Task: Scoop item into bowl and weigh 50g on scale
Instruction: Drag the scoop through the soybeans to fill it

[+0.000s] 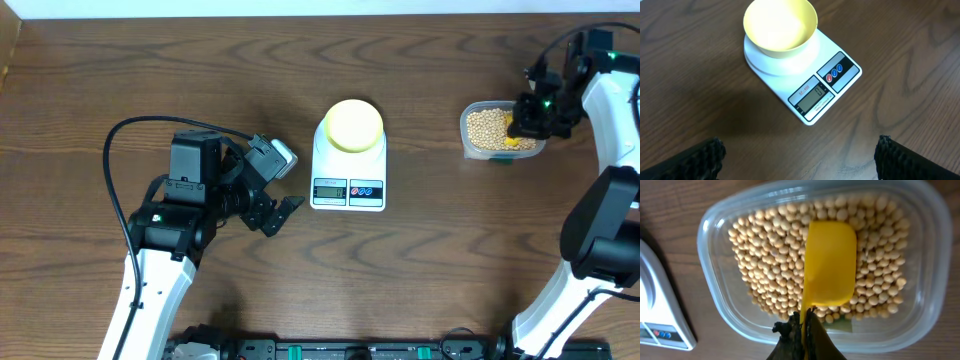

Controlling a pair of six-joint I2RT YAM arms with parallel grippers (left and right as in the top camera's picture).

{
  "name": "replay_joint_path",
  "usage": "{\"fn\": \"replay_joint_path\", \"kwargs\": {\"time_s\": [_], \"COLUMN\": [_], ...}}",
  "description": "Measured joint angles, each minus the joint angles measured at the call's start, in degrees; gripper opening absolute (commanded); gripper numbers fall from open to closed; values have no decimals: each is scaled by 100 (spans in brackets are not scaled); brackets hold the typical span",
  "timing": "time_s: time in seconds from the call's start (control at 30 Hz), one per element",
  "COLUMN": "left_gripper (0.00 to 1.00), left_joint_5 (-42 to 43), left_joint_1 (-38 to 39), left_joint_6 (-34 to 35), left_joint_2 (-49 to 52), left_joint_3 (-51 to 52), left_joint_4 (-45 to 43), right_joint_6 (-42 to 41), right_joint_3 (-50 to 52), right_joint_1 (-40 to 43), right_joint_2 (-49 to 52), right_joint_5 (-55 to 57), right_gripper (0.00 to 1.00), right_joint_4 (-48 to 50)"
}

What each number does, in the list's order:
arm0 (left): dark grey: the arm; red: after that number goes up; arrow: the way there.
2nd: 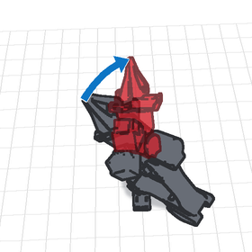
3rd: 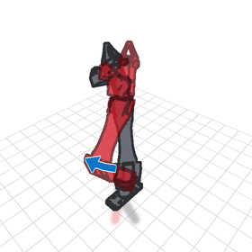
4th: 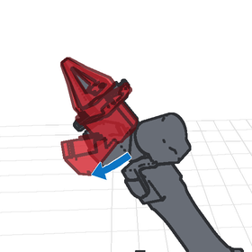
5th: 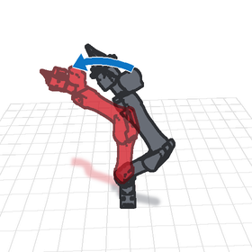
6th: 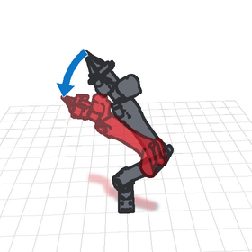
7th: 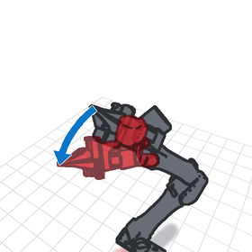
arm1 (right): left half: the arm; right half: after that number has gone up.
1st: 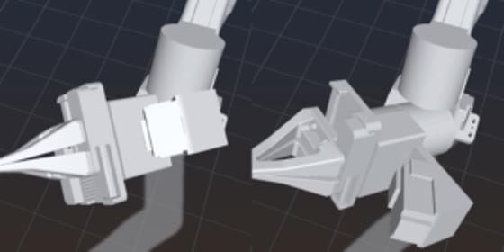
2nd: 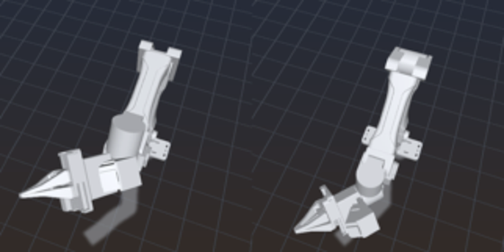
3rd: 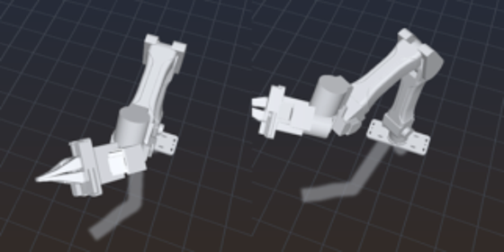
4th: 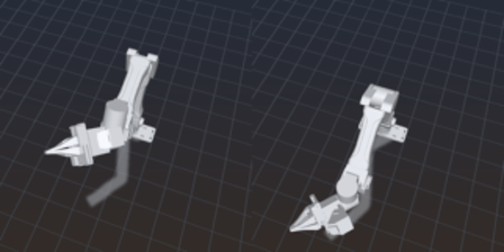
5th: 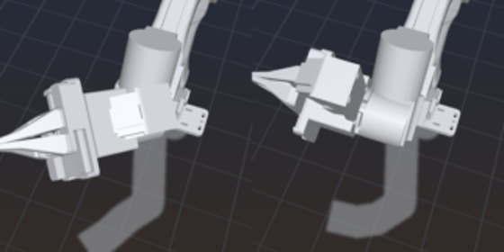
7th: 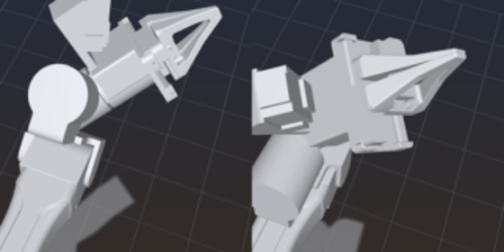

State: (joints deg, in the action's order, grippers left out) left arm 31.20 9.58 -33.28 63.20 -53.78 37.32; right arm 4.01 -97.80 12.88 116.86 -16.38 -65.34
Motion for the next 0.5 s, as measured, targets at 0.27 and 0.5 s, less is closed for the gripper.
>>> {"fn": "replay_joint_path", "kwargs": {"time_s": [0.27, 0.5], "left_gripper": [98, 98], "left_joint_5": [0, 0], "left_joint_1": [0, 0], "left_joint_6": [0, 0], "left_joint_2": [2, 2], "left_joint_3": [0, 0], "left_joint_4": [0, 0], "right_joint_6": [-2, -2], "right_joint_3": [157, 219], "right_joint_1": [216, 514], "right_joint_2": [-2, -2], "right_joint_5": [-544, -960], "right_gripper": [1, 1], "right_joint_4": [133, 109]}}
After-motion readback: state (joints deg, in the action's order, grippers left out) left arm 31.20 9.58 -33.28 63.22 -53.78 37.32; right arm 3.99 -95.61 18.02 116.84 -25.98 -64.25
